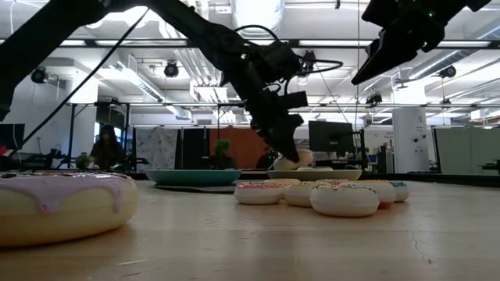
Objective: Pick & Place donuts
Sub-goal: Put the large pink donut on the brown plate
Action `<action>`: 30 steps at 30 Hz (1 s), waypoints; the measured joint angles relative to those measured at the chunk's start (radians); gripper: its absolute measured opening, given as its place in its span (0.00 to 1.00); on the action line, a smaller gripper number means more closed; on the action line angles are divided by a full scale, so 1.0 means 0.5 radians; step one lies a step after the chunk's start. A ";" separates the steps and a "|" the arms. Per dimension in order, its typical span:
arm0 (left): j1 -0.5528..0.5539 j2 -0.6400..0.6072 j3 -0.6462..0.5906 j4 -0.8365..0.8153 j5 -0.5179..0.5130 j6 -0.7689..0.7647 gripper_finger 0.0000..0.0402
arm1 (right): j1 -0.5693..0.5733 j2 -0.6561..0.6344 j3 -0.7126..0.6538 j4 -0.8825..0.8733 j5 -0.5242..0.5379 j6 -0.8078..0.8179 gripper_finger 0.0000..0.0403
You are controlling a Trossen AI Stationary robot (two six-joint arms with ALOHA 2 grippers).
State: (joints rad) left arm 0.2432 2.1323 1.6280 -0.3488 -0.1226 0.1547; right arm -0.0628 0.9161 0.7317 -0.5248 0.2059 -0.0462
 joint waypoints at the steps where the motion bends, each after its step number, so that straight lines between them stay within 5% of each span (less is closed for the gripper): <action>1: 0.001 0.009 0.007 0.001 -0.003 -0.001 0.08 | 0.000 -0.001 -0.011 -0.002 0.000 0.005 0.50; 19: -0.002 -0.018 0.018 -0.135 -0.001 -0.015 0.08 | 0.000 -0.053 -0.062 0.044 0.001 0.034 0.47; 30: -0.002 -0.019 0.024 -0.143 -0.002 -0.017 0.25 | 0.000 -0.053 -0.062 0.060 0.001 0.036 0.44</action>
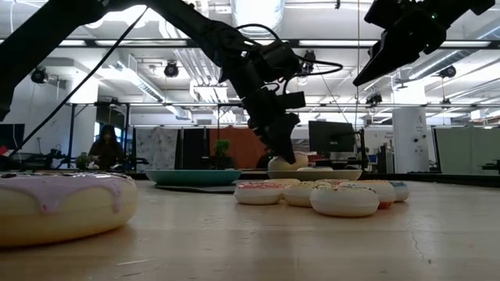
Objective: Pick & Place donuts
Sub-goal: Put the large pink donut on the brown plate
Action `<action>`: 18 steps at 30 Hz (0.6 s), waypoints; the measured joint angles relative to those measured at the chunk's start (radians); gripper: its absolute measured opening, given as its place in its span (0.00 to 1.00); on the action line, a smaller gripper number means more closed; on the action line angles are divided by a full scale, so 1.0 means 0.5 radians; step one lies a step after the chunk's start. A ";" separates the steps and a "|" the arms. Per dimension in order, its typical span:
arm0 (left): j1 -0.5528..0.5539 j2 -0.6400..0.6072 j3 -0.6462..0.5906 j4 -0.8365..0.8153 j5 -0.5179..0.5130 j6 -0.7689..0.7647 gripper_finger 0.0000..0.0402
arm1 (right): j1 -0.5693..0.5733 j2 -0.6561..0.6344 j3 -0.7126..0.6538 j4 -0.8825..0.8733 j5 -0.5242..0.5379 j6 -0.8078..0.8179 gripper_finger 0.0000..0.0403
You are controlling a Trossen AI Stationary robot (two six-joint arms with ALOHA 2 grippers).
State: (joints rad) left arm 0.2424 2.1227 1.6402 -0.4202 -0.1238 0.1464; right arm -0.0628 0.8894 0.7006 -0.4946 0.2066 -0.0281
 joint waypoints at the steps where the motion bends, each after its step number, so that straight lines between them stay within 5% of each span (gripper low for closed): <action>1: 0.001 0.000 0.003 0.000 0.000 0.004 0.26 | 0.000 0.000 0.000 0.000 0.000 0.001 0.44; 18: 0.018 -0.002 0.001 -0.001 0.024 -0.016 0.27 | 0.000 0.001 0.000 0.007 -0.001 0.015 0.43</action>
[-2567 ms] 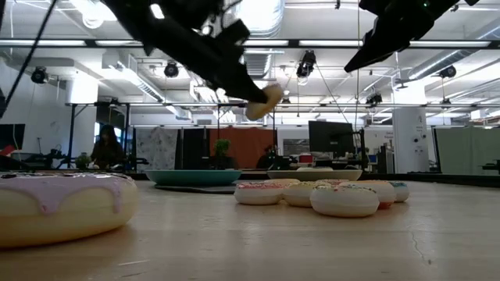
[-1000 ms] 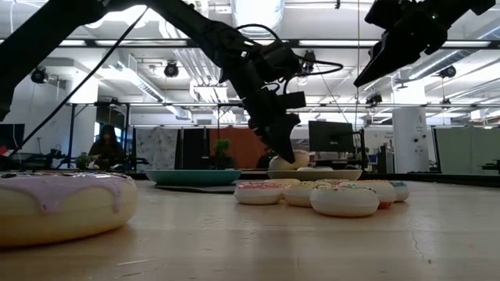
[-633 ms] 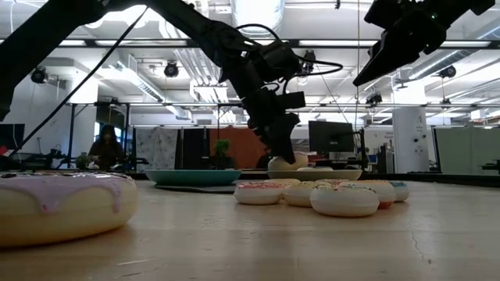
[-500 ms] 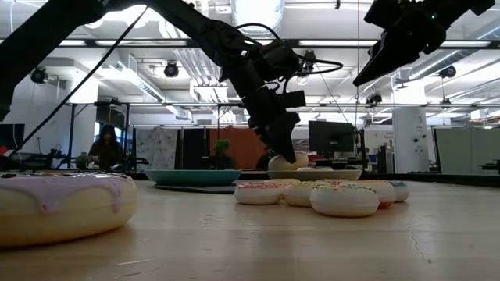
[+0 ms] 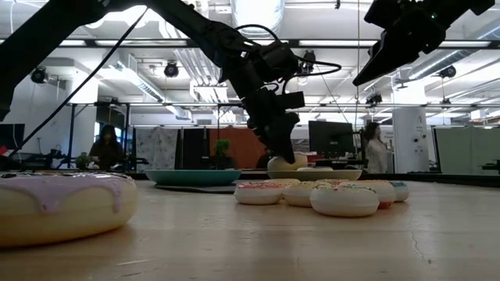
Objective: Pick & Place donuts
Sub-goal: Put the large pink donut on the brown plate, then put the large purple donut on the brown plate
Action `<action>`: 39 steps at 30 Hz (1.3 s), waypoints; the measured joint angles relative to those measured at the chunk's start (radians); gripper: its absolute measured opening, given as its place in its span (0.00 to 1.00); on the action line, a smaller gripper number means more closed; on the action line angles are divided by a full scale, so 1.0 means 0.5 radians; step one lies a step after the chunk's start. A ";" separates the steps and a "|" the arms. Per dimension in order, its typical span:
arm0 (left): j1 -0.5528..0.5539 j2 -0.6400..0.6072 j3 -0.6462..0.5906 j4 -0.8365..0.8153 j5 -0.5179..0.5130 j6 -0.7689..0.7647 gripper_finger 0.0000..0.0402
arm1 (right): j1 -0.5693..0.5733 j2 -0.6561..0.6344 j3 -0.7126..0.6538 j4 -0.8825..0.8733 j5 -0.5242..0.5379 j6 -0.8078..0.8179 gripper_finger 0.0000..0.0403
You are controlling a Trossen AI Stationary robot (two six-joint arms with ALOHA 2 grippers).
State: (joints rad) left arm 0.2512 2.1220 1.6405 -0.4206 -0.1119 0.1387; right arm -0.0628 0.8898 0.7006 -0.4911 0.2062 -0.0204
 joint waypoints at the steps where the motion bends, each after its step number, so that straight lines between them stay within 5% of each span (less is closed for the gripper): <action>1: -0.001 0.000 0.000 0.000 0.013 -0.001 0.27 | 0.000 0.000 0.000 0.000 0.000 0.001 0.44; 12: 0.002 0.000 0.002 0.008 0.046 0.010 0.36 | 0.000 0.000 0.000 0.000 0.000 0.005 0.43; 29: -0.006 -0.001 0.115 -0.022 0.042 0.052 0.37 | 0.000 0.000 0.000 -0.003 0.000 0.005 0.42; 39: -0.156 -0.337 0.102 -0.528 0.050 0.059 0.37 | -0.001 0.000 0.000 0.001 -0.012 -0.021 0.41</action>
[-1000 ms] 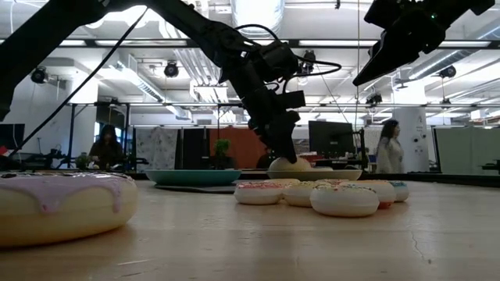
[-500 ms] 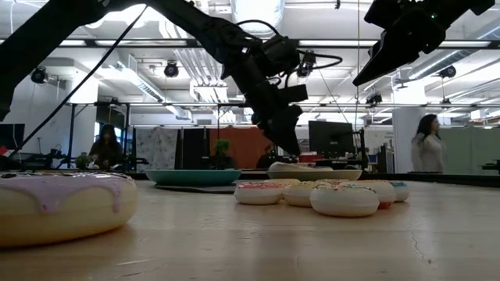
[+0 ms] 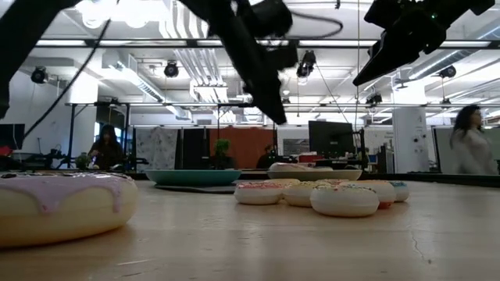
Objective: Pick & Place donuts
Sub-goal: Put the large purple donut on the brown plate
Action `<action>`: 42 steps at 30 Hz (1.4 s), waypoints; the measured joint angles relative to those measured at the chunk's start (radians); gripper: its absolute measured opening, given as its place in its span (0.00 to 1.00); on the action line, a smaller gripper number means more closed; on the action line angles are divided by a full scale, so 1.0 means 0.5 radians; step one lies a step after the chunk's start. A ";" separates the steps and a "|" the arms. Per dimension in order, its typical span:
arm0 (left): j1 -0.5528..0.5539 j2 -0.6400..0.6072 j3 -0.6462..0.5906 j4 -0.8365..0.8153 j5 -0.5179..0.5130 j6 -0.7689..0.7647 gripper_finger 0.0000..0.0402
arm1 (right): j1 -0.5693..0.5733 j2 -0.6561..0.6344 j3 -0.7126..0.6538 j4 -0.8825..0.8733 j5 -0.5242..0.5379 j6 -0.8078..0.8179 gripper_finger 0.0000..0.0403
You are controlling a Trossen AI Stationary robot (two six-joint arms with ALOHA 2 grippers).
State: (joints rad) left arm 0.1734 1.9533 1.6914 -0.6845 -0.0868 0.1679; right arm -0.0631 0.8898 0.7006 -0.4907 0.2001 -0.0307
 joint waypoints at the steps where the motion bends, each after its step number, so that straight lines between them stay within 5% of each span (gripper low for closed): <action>1: -0.024 -0.062 -0.018 -0.046 0.000 -0.008 0.37 | 0.000 0.000 0.000 0.001 -0.006 0.004 0.41; 8: -0.223 -0.623 -0.406 -0.064 -0.002 -0.123 0.37 | 0.039 0.006 -0.010 0.048 -0.095 0.016 0.41; 21: -0.598 -1.753 -1.743 0.905 -0.112 -0.568 0.37 | 0.215 0.006 -0.050 0.253 -0.112 0.089 0.41; 30: -0.769 -1.929 -2.197 1.253 -0.197 -0.791 0.37 | 0.419 0.085 -0.118 0.391 -0.109 0.277 0.41; 42: -1.163 -1.907 -2.387 1.298 -0.055 -1.262 0.37 | 0.600 0.489 -0.131 0.614 -0.082 0.366 0.41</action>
State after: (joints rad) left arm -0.4082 0.9997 0.4980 -0.0357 -0.1143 -0.4633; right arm 0.2367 1.1343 0.6350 -0.1839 0.1592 0.1523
